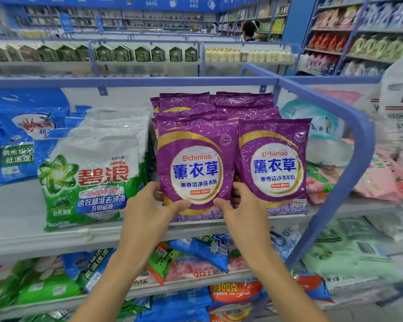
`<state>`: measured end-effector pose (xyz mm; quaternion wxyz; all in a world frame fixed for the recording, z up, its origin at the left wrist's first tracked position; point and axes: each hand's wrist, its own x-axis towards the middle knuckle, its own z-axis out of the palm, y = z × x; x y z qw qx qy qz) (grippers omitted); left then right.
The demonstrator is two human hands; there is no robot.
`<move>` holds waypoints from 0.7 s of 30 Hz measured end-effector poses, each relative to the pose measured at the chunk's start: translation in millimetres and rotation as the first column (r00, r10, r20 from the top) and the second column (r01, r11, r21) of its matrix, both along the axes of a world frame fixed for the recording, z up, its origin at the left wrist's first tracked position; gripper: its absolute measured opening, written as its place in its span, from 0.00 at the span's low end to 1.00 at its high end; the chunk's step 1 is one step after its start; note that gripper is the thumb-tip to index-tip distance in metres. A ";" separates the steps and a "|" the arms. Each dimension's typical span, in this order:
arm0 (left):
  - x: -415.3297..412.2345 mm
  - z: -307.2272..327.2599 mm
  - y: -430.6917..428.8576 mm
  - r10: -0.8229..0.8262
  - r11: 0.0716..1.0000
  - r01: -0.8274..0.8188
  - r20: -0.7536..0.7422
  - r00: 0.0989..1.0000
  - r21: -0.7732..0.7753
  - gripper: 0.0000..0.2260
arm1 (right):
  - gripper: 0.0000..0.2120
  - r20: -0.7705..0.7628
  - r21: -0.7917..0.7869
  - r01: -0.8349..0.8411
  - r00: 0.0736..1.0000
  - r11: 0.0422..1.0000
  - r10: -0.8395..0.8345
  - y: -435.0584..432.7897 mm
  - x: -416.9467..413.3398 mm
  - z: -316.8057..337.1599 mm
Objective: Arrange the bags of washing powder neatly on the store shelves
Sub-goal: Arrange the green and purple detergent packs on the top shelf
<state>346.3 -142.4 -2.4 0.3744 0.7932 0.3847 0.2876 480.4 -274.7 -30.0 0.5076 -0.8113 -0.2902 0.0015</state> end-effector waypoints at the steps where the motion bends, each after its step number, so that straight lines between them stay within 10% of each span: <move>1: -0.9 -0.3 -1.7 0.000 1.000 0.000 0.011 1.000 0.010 0.19 | 0.13 0.004 0.005 -0.002 1.000 1.000 0.002 0.9 -0.2 -1.2; 8: -6.1 -21.0 -8.1 -0.090 0.991 0.084 0.047 0.995 0.106 0.13 | 0.20 0.068 0.066 -0.045 0.997 0.997 0.041 -7.5 -11.8 -14.2; 21: -54.7 -75.1 -50.4 -0.045 0.882 0.167 -0.274 0.961 0.441 0.30 | 0.28 0.303 -0.389 -0.183 0.900 0.903 0.313 -79.7 -18.4 -45.6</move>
